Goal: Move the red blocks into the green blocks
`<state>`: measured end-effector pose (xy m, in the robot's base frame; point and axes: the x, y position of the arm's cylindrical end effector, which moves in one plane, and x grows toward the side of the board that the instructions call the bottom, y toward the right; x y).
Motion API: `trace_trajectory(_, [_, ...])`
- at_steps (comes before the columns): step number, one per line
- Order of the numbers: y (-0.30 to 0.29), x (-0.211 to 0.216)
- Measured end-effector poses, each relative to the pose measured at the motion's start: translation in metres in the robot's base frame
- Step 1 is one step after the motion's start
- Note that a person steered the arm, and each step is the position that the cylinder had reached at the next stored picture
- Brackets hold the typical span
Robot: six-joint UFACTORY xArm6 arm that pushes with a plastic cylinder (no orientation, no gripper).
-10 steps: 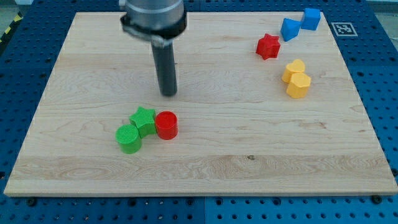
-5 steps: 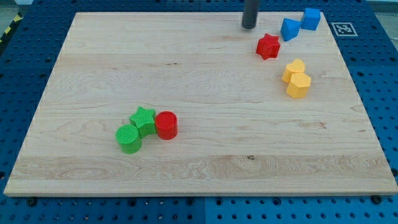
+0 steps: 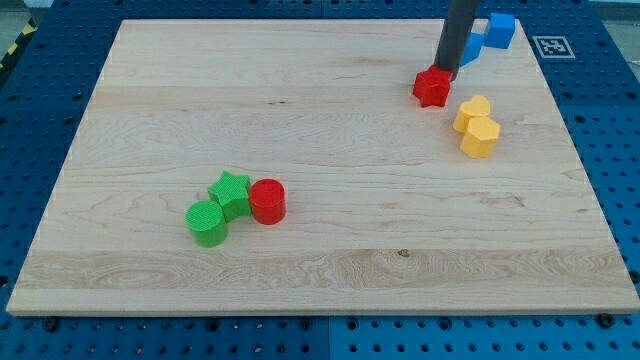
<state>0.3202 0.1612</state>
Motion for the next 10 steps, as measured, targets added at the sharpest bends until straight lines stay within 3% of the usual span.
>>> trace_trajectory(3, [-0.041,0.057])
trace_trajectory(10, [-0.158,0.106])
